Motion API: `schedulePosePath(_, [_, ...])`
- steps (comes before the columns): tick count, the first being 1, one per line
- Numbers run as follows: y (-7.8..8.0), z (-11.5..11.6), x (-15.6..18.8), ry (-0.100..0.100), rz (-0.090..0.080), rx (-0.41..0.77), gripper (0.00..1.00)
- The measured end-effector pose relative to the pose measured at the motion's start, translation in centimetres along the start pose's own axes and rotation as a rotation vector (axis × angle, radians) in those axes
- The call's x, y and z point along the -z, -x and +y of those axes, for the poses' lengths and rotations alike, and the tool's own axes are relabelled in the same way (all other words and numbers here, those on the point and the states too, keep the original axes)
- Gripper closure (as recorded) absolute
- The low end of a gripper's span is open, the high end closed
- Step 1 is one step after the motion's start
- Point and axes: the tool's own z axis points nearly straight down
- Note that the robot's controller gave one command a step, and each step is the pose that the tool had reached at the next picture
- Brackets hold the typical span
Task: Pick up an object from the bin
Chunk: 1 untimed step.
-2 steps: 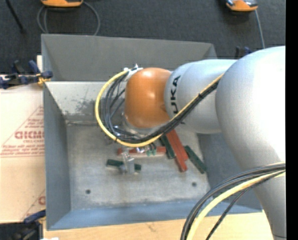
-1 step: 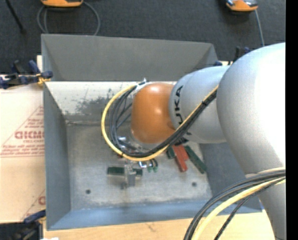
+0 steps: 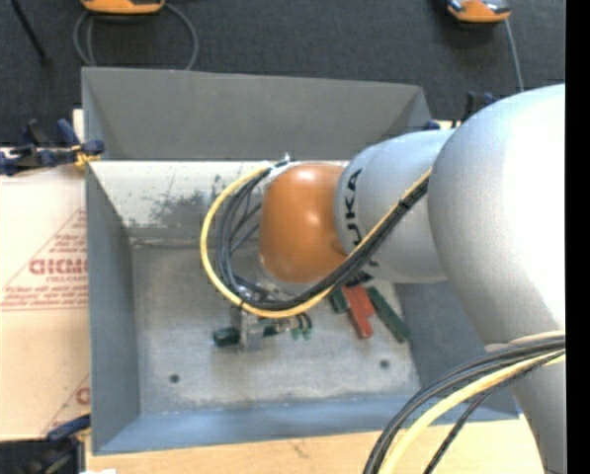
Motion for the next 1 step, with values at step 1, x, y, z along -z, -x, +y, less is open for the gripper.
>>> schedulePosePath(1, [4.66, -3.14, 13.02, -0.004, -0.012, -0.032, 1.00])
